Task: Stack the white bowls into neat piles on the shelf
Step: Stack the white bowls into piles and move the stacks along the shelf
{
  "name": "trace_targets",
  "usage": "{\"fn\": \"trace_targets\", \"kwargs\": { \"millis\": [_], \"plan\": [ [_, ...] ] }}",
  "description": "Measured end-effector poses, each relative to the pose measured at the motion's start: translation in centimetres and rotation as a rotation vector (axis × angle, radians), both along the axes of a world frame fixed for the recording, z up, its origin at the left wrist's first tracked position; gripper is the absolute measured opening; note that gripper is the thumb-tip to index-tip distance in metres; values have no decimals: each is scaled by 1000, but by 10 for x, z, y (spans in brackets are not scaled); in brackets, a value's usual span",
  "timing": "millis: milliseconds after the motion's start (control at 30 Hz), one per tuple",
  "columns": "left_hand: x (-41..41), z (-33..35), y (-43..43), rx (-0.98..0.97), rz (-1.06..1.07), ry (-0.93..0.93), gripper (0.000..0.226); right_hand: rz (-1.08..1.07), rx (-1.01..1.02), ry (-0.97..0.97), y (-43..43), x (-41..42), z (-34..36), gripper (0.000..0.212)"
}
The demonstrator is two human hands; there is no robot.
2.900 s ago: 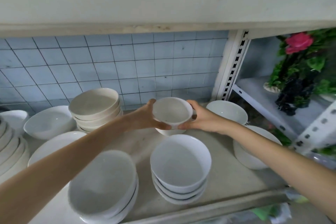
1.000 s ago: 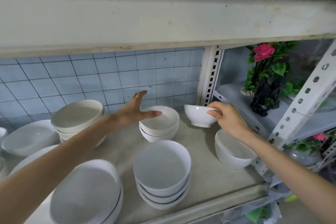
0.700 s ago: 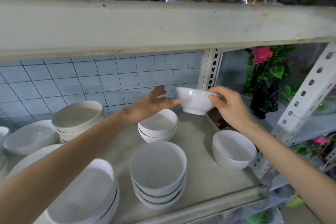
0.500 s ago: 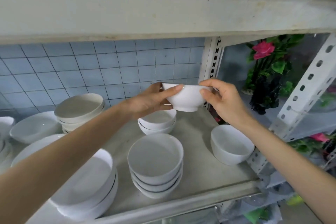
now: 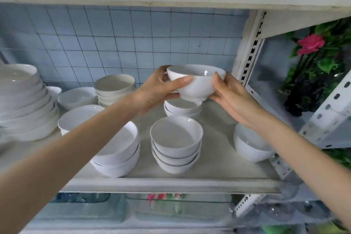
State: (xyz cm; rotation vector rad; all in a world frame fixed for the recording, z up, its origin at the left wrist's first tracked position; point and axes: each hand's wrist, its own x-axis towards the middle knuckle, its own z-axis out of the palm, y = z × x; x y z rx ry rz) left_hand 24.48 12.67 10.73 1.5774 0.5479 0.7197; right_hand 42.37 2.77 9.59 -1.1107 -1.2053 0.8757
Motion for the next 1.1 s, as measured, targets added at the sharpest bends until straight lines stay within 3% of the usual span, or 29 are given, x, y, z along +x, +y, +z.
{"fn": "trace_targets", "kwargs": {
  "millis": [333, 533, 667, 800, 1100],
  "plan": [
    [-56, 9, -25, 16, 20, -87, 77, 58, 19, -86, -11, -52, 6, 95],
    [-101, 14, -39, -30, 97, -120, 92, 35, 19, -71, -29, -100, 17, 103],
    [-127, 12, -49, -59, 89, -148, 86, 6, 16, -59, -39, -128, 17, 99],
    [-146, 6, -56, -38, 85, -170, 103, -16, 18, -51, -44, -147, 12, 92],
    [-167, 0, -70, -58, 293, -263, 62, 26, 96, -11, -24, -175, 11, 89]
  ]
}}
